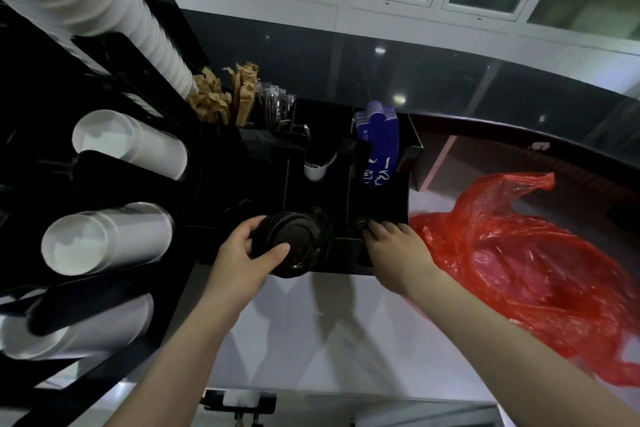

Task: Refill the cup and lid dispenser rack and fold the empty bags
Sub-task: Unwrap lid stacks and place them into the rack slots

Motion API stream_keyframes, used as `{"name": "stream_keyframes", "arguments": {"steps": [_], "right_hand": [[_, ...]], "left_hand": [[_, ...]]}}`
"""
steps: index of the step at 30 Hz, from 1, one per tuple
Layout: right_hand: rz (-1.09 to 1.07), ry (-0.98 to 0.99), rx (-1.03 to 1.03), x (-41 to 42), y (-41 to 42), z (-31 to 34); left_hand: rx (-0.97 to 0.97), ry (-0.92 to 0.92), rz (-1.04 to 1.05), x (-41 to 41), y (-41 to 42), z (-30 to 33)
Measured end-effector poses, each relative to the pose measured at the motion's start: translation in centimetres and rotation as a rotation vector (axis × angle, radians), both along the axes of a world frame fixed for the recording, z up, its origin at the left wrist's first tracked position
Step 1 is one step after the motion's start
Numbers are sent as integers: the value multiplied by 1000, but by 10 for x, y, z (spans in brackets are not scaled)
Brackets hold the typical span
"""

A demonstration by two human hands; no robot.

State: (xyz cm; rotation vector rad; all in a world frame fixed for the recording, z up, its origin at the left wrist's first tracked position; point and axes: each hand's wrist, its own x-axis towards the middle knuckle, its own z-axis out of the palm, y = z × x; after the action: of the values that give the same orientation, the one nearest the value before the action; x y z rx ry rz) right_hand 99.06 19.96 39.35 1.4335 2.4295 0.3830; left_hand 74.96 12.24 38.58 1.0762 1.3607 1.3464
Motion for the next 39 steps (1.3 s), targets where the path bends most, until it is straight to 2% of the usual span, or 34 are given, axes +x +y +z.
{"name": "stream_keyframes", "arguments": {"steps": [6,14,17,21,23,24,26,29,32,35,39], "right_hand": [[-66,-152,-111,-7,-2,0],[-147,-71,-198,-15,5,9],[-143,142,-137,-14,-2,18],[-22,644,138,-27,-13,37],[58,778,95,-43,-14,42],[70,762,38,-51,-12,42],[61,593,-48,-65,0,37],[63,253,-23,-83,18,31],[51,101,-40,-95,26,24],[68,132,-20,-96,27,22],[83,365,-24,-84,26,33]], "left_hand": [[-23,-7,13,1,-1,-3],[-40,-37,48,-7,-7,-3],[-35,-46,44,-9,-11,-2],[-35,-53,48,-10,-19,-1],[-33,-64,76,-13,-22,-1],[-29,-68,102,-14,-23,0],[-16,-75,168,-18,-25,2],[4,-81,229,-25,-26,4],[16,-85,239,-33,-29,6],[18,-85,243,-39,-32,6],[21,-96,244,-41,-34,6]]}}
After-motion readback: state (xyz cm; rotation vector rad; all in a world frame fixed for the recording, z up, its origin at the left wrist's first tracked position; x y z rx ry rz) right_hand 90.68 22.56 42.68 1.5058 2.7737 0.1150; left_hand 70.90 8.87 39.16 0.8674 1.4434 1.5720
